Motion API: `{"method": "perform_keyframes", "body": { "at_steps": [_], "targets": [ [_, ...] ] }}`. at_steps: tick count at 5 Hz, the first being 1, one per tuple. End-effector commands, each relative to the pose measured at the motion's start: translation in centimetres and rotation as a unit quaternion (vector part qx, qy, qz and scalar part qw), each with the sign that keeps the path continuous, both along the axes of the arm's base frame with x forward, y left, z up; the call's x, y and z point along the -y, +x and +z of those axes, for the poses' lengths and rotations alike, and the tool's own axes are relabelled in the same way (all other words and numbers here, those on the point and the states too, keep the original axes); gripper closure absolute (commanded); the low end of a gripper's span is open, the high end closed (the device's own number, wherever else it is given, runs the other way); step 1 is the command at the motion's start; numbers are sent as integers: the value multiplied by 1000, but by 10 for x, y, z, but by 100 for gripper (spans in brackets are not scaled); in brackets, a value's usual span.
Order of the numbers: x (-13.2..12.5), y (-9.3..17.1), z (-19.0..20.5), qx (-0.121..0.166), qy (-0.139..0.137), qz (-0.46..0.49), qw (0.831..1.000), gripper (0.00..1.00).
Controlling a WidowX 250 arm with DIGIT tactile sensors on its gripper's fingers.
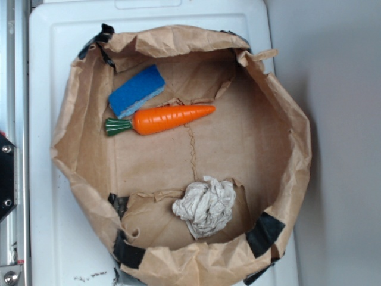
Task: Grab the white paper.
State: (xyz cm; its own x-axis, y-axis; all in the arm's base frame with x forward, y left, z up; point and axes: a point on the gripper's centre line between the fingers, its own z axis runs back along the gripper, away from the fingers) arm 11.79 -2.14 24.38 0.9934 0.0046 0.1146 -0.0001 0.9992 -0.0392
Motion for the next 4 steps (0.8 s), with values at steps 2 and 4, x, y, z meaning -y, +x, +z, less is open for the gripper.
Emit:
{"method": "perform_keyframes", "body": {
  "at_steps": [2,4],
  "targets": [
    [3,24,-3,7,-8,10,1000,0],
    [-23,56,-55,14,20,29,999,0]
  ]
}}
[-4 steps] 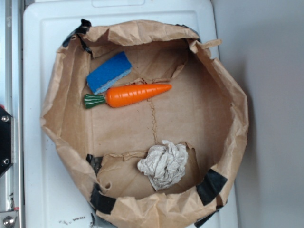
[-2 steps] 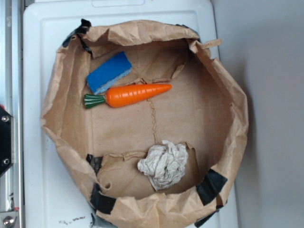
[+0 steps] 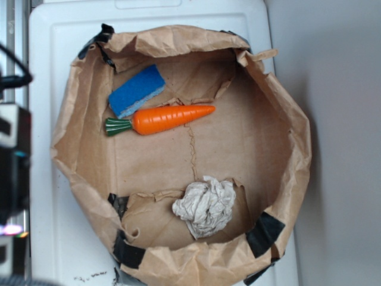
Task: Grab the white paper.
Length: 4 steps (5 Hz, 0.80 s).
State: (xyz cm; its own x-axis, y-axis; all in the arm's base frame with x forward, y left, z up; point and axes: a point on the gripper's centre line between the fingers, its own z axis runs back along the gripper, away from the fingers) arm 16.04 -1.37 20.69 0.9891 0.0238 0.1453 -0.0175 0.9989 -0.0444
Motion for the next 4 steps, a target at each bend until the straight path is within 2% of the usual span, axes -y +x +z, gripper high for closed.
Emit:
{"method": "perform_keyframes", "body": {
  "at_steps": [1,2,3,4],
  "targets": [
    [-40,-17,-23,-21,19,46,999,0],
    [-36,-15,-13,-8,5,47,999,0],
    [-49,-13,-15,-13,-2,66,998,0],
    [-49,-13,-15,-13,-2,66,998,0]
  ]
}}
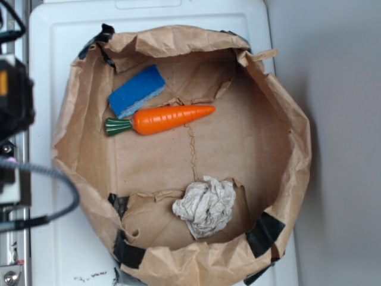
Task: Grab the white paper.
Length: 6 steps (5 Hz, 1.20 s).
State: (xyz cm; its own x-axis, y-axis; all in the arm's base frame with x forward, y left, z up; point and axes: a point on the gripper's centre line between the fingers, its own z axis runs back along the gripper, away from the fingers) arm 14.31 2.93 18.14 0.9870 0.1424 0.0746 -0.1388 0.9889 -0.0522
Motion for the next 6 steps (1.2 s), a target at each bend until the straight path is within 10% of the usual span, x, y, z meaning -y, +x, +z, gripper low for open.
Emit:
{"method": "perform_keyframes", "body": {
  "at_steps": [1,6],
  "targets": [
    [-6,4,10,22,6,7,1000,0],
    [13,46,4,21,-35,-34,999,0]
  ]
}}
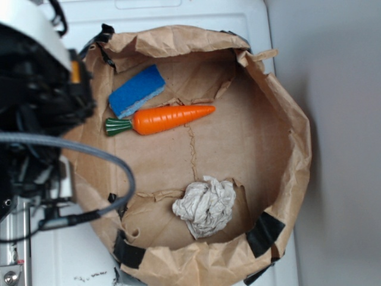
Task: Grab the white paper.
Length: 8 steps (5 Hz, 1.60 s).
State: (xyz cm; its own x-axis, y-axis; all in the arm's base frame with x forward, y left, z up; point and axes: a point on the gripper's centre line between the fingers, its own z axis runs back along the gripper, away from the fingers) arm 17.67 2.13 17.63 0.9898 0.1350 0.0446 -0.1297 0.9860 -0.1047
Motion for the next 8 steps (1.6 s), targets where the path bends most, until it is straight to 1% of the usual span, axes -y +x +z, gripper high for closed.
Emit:
{"method": "perform_keyframes", "body": {
  "at_steps": [1,2,3,4,5,6,7,8],
  "targets": [
    [21,11,4,47,-10,-88,995,0],
    [30,18,-7,60,-15,-123,990,0],
    [31,38,-22,52,-3,-97,994,0],
    [31,55,-27,46,5,-73,996,0],
    [34,68,-29,41,5,-56,998,0],
    [41,78,-24,54,-1,-52,997,0],
    [45,86,-10,61,-18,-46,997,0],
    [45,86,-10,61,-18,-46,997,0]
  ]
}}
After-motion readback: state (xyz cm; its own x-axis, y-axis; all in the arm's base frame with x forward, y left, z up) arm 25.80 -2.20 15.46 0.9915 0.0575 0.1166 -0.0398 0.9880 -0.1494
